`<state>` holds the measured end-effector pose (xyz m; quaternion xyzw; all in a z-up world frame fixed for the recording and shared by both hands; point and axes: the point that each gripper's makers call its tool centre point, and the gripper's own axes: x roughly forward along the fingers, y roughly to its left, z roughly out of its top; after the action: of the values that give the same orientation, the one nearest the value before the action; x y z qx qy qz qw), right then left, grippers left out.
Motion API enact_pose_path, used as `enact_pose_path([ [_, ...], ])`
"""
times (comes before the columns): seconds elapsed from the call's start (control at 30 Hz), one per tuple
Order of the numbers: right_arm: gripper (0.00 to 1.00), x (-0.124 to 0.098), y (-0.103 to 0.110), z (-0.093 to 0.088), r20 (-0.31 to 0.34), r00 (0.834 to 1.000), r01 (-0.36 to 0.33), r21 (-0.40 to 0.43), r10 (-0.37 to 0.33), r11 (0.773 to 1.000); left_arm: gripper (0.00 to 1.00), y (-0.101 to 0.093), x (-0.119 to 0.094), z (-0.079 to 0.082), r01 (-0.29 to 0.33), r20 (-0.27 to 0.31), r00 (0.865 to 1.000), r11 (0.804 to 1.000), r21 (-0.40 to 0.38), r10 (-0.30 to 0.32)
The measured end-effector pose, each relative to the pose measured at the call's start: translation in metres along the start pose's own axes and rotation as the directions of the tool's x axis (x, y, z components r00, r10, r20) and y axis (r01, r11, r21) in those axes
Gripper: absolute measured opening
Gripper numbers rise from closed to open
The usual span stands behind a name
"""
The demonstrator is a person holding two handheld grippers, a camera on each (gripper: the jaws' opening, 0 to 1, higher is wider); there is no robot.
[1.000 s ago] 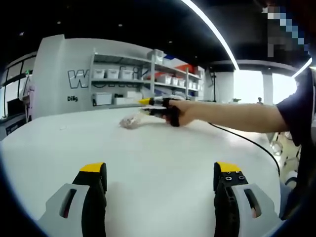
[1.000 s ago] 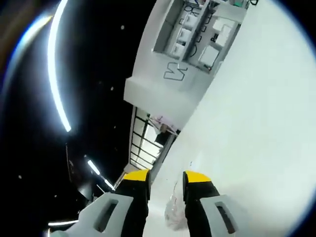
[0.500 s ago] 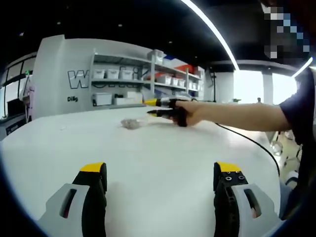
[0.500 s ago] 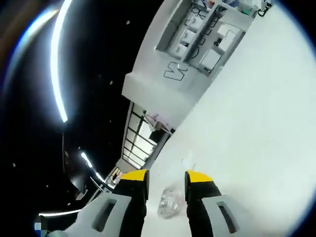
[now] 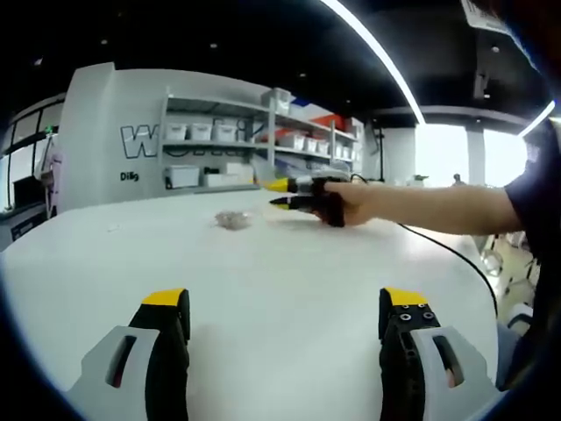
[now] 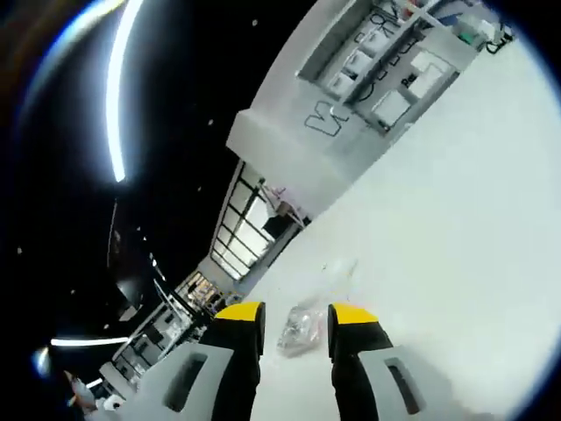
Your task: Open the resealable bag by pulling the two sides of the seal apart until the entire bag opening is separated and visibly accessible.
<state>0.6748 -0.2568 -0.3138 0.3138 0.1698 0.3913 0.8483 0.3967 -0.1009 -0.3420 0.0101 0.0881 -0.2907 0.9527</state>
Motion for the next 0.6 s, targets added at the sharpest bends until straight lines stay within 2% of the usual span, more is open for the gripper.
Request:
enact_pose_path([
  [0.17,0.3,-0.001,0.005,-0.014,-0.059,0.998,0.009,-0.125,-0.016,0.992,0.88,0.0,0.0,0.0,0.0,0.001,1.0,1.0,-0.001,0.0],
  [0.37,0.33,-0.006,0.012,-0.019,-0.061,0.998,-0.008,-0.135,0.0,0.991,0.88,0.0,0.0,0.0,-0.002,0.001,1.0,1.0,0.0,0.002],
  [0.6,0.38,-0.013,0.014,-0.028,-0.087,0.996,-0.01,-0.226,-0.01,0.974,0.88,0.0,0.001,0.0,-0.004,0.0,1.0,1.0,0.0,0.004],
])
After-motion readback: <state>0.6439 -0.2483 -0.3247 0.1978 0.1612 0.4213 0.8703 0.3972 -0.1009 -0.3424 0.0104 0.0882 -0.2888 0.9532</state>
